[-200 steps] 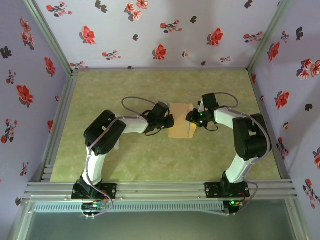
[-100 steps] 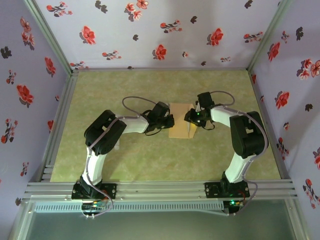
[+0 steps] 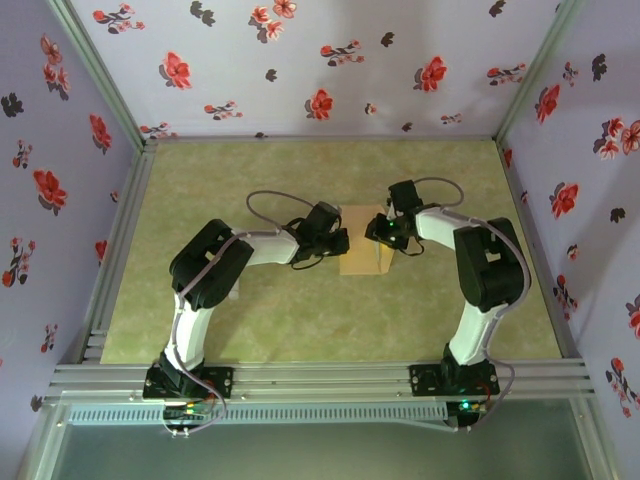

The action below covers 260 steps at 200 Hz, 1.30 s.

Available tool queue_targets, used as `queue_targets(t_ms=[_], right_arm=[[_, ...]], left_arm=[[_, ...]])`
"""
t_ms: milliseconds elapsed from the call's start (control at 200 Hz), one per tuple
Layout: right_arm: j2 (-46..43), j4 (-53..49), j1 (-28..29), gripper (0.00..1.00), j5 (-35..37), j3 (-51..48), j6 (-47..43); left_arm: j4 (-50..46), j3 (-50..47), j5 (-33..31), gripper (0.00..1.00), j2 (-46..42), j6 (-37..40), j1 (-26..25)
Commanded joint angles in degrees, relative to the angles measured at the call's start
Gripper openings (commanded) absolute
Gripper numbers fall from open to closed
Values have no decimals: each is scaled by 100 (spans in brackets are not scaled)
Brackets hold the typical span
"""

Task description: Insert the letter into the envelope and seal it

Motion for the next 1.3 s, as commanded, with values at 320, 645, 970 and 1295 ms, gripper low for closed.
queue_targets(t_ms=[320, 645, 970, 1295], right_arm=[[259, 178, 349, 37, -219, 154, 370], [327, 447, 470, 37, -380, 43, 712], [427, 597, 521, 37, -538, -31, 908], [266, 311, 507, 37, -229, -86, 737]], left_arm=[[-513, 84, 25, 0, 401, 271, -48], [-516, 106, 26, 0, 424, 294, -48], [-511, 115, 29, 0, 459, 328, -48], [-681, 82, -15, 0, 319, 538, -45]])
